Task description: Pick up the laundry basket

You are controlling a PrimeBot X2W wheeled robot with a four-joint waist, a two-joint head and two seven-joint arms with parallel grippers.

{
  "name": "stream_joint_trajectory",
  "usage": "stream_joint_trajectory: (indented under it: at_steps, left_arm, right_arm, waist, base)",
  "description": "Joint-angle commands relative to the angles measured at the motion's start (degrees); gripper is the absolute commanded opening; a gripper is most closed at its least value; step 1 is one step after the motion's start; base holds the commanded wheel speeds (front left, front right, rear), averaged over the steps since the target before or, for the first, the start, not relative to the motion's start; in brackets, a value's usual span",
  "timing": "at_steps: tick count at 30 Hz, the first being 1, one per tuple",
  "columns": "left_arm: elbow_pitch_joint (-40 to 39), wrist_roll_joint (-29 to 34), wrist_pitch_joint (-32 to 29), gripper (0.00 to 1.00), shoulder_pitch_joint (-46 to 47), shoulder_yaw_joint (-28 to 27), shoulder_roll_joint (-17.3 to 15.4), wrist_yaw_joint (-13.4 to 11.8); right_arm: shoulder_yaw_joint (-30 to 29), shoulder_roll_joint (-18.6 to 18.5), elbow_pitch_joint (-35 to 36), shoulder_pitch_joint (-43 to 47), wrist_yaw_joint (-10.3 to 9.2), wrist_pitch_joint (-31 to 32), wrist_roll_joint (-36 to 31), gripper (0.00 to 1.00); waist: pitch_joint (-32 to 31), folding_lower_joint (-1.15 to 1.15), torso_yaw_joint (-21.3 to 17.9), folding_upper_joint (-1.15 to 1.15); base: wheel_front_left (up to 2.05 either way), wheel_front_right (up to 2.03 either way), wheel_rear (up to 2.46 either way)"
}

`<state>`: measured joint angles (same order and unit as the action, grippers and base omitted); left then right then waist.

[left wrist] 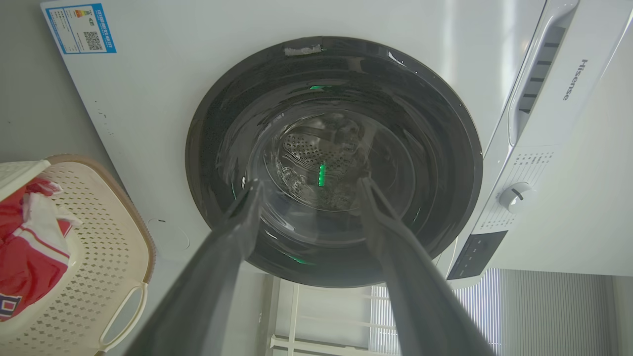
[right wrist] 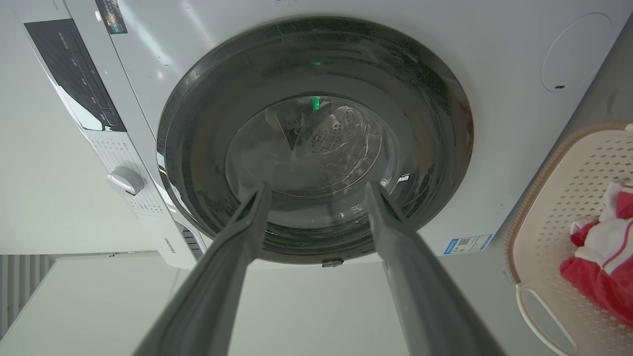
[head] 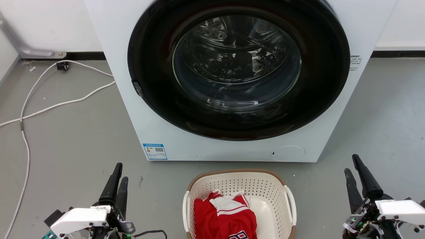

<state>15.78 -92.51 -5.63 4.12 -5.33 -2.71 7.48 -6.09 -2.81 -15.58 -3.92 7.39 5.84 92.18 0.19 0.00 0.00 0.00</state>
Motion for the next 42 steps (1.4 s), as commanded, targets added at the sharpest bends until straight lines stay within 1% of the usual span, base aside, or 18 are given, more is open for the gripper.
stream_joint_trajectory:
  at_steps: [1,7,12,17,18,19,26,32,36,42]
  left_arm:
    - [-1.21,-0.25,0.75,1.0,1.54,0.84,-0.17,0.01]
    - [-2.0,0.75,2.49,1.0,2.14,2.8,-0.18,0.01]
    - [-2.46,5.03,3.81,1.0,2.49,4.04,-0.19,0.01]
    - [-3.12,11.91,5.06,1.0,2.82,4.84,-0.19,0.01]
    - [-3.12,11.91,5.06,1.0,2.82,4.84,-0.19,0.01]
    - [-3.35,13.42,5.29,1.0,2.88,5.04,-0.19,0.01]
    - [-4.88,23.32,6.92,1.0,2.84,6.29,-0.2,-0.05]
    - [-5.38,30.77,8.2,1.0,2.77,7.69,-0.2,-0.72]
    - [-5.31,35.41,9.02,1.0,2.87,8.65,-0.21,-0.95]
    - [-5.36,40.94,10.17,1.0,3.04,9.96,-0.21,-1.27]
  right_arm:
    - [0.46,-0.12,1.4,-1.15,0.02,-0.69,-0.5,1.0]
    - [1.57,-0.36,1.96,-1.03,0.03,-2.5,-2.54,1.0]
    - [2.38,-0.95,2.43,-1.12,0.03,-3.9,-6.89,1.0]
    - [2.97,-1.17,3.14,-1.16,0.04,-5.16,-14.25,1.0]
    - [2.97,-1.17,3.14,-1.16,0.04,-5.16,-14.25,1.0]
    - [3.05,-1.14,3.32,-1.13,0.04,-5.41,-15.73,1.0]
    - [3.04,-1.05,4.49,-0.79,0.05,-7.03,-28.48,1.0]
    - [3.2,-0.66,5.5,-0.37,0.06,-8.23,-38.35,1.0]
    - [3.45,-0.5,6.03,-0.05,0.06,-8.6,-43.79,1.0]
    - [3.7,-0.32,6.74,0.57,0.07,-9.09,-50.14,1.0]
  waist:
    - [0.03,0.0,0.0,0.0]
    - [0.08,0.0,0.03,0.0]
    - [0.14,0.0,0.07,0.0]
    - [0.19,0.0,0.12,0.0]
    - [0.19,0.0,0.12,0.0]
    - [0.2,0.0,0.14,0.0]
    - [0.21,0.0,0.26,0.0]
    - [0.2,0.0,0.3,0.0]
    - [0.2,0.0,0.3,0.0]
    - [0.16,0.0,0.38,0.0]
  base:
    - [0.0,0.0,0.0]
    - [0.0,0.0,0.0]
    - [0.0,0.0,0.0]
    - [0.0,0.0,0.0]
    - [0.0,0.0,0.0]
    - [0.0,0.0,0.0]
    - [0.0,0.0,0.0]
    - [0.0,0.0,0.0]
    - [0.0,0.0,0.0]
    - [0.0,0.0,0.0]
